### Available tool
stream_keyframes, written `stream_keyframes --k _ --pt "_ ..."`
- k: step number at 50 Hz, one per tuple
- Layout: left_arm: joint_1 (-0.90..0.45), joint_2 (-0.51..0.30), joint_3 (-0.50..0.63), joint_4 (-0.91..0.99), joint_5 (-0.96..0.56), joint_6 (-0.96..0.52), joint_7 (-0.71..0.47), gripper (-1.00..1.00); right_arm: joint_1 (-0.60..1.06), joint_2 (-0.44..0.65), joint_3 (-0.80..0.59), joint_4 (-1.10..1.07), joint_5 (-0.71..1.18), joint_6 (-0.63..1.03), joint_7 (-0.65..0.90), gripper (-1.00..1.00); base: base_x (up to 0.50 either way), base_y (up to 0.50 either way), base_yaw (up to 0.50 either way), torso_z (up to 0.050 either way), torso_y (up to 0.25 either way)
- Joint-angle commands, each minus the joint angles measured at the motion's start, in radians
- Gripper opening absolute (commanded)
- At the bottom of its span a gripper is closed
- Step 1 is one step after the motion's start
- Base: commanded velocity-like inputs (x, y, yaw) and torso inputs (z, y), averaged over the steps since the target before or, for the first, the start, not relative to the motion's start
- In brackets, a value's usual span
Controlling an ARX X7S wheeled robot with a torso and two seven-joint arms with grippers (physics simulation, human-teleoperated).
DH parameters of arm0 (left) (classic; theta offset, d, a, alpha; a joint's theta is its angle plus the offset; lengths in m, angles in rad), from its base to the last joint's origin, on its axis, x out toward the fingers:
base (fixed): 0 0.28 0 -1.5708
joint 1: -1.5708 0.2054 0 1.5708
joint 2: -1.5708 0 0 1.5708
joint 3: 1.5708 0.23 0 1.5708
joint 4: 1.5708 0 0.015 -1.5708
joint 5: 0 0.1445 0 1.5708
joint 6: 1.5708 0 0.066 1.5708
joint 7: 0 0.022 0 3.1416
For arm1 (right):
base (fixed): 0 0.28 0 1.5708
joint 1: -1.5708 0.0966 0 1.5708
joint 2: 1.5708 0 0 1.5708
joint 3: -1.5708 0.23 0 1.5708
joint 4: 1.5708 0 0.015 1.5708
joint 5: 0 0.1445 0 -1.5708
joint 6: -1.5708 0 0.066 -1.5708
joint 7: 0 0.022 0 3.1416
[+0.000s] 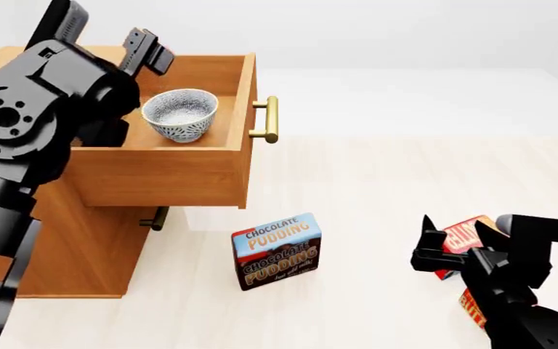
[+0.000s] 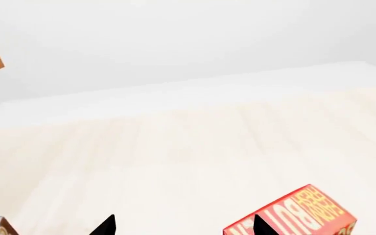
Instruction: Put the bowl in the top drawer of the cabinet.
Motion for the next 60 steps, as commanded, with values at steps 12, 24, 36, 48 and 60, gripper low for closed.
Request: stream_keyframes --k 12,24,36,48,60 --pt "0.005 -0.052 -0.046 0.211 -0.004 -0.024 0.172 1.0 -0.009 0.001 0.007 0.011 0.003 -0.013 0.003 1.0 0.0 0.0 0.0 0.002 0.008" --pt "0.002 -0.076 -0.064 0.307 0.019 -0.054 0.37 1.0 -0.009 0.001 0.004 0.014 0.004 -0.017 0.004 1.0 0.0 0.0 0.0 0.0 0.0" --pt "0.096 -0.154 -0.121 0.59 0.019 -0.025 0.407 1.0 -0.024 -0.002 0.02 -0.047 0.033 -0.002 0.019 1.0 0.0 0.0 0.0 0.0 0.0" --pt "0.416 -0.345 -0.223 1.144 0.123 0.058 0.542 1.0 -0.076 -0.007 0.057 -0.37 0.085 0.03 0.117 1.0 0.0 0.0 0.0 0.0 0.0" --pt "0.732 -0.482 -0.269 1.412 0.391 0.149 0.625 1.0 -0.085 -0.002 0.088 -0.613 0.119 0.068 0.225 1.0 0.0 0.0 0.0 0.0 0.0"
